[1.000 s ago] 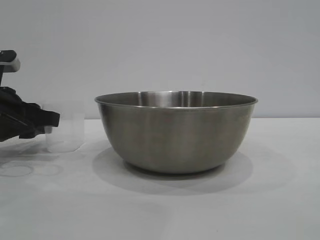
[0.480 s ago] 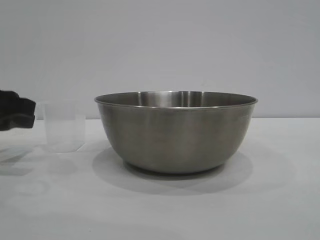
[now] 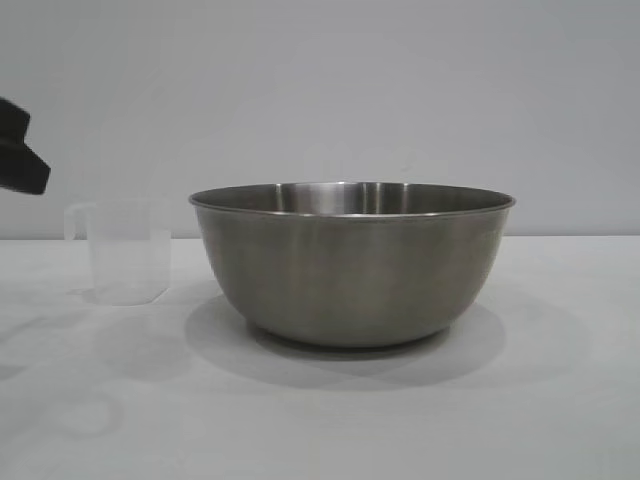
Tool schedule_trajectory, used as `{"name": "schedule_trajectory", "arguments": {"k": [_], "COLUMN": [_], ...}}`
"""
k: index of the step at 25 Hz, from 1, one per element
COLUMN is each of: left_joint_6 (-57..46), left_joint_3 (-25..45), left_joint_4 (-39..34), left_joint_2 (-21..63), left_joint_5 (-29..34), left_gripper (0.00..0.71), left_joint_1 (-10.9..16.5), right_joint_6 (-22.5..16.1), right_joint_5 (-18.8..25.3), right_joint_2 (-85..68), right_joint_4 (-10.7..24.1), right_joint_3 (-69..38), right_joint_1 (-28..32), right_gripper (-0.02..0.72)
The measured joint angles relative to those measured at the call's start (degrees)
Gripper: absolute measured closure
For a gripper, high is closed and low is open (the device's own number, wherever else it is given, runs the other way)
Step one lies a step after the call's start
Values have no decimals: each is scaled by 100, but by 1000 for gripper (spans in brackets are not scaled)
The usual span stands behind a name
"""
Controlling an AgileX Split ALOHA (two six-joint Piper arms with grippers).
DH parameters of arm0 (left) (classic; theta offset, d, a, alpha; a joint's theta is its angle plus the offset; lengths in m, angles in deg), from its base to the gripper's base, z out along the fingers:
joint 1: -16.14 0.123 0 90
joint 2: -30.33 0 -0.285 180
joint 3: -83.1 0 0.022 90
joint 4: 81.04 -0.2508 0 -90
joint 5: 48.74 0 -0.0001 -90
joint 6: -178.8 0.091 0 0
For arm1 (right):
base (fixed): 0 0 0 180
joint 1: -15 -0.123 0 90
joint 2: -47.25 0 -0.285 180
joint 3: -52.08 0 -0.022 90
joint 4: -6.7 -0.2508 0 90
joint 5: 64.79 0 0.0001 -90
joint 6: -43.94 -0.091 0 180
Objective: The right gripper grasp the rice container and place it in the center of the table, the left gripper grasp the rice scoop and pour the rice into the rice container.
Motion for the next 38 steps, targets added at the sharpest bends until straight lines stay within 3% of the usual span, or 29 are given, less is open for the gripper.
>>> {"name": "schedule_trajectory", "arguments": {"k": [3,11,17,22,31,38], "left_joint_6": [-386,-2388,-2454,-1471,930,1276], "left_joint_3": [0,-290,-572,-690,-1025,-1329], "left_joint_4": [-391,-2270,-2494,-1903,172,952], "left_joint_2": [341,1707,3136,4092,5435,6408], "left_joint_5": [814,3067,4628,5920,8100,9625], "left_gripper": [408,408,408,408,408,408], "left_joint_1": [0,0,0,-33,-60,-60], "right_joint_6": [0,0,0,0,0,0], "right_joint_5": [0,0,0,0,0,0], "right_joint_2": [0,0,0,0,0,0], "right_joint_4": [0,0,0,0,0,0], "right_joint_3": [0,0,0,0,0,0], "right_joint_1": [0,0,0,0,0,0], "right_gripper": [178,178,178,178,178,178]}}
